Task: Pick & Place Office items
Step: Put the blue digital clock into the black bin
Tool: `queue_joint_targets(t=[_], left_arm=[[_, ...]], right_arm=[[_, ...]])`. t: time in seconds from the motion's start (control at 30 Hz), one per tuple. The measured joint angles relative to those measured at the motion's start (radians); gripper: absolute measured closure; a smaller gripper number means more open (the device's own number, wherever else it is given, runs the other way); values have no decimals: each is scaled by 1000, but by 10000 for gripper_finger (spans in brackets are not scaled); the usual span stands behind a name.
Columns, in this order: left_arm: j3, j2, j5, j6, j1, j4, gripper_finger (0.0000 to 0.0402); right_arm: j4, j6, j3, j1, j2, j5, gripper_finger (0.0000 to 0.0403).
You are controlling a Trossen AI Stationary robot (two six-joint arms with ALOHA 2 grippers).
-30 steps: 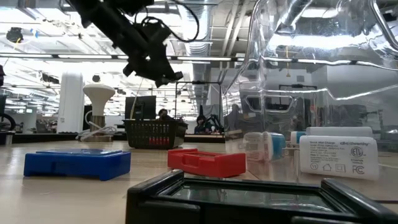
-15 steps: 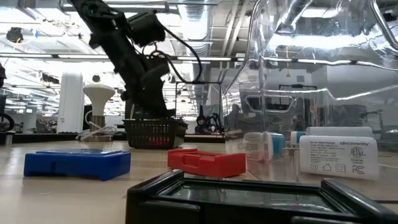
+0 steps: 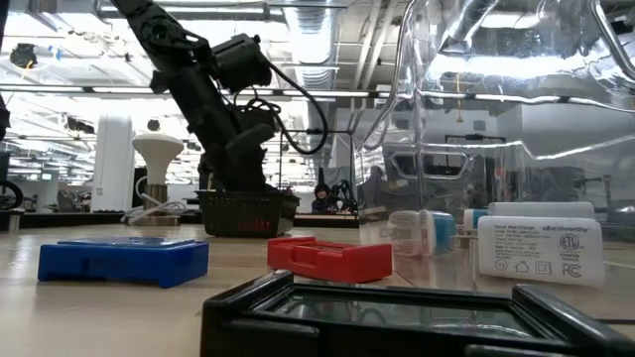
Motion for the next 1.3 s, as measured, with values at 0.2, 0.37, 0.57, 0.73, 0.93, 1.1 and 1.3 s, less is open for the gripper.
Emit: queue_joint_targets(t=[0.2, 0.37, 0.57, 0.73, 0.93, 1.1, 1.3], left_arm=[[0, 0, -4, 2, 12, 1, 225], [0, -15, 23, -12, 2, 9, 217], [0, -113, 128, 1, -59, 15, 203], [0, -219, 155, 22, -194, 14, 190], [1, -303, 159, 120, -495, 15, 169], [1, -305, -25, 46, -782, -19, 147], [1, -243, -298, -143, -983, -19, 128]], right_arm=[[0, 0, 0, 1, 0, -4, 175], [0, -1, 0, 1, 0, -10, 175], [-1, -4, 0, 1, 0, -12, 175], [-1, -12, 0, 1, 0, -13, 175], [-1, -22, 0, 1, 0, -13, 175], [-1, -22, 0, 3, 0, -15, 175], [-1, -14, 0, 2, 0, -16, 175]])
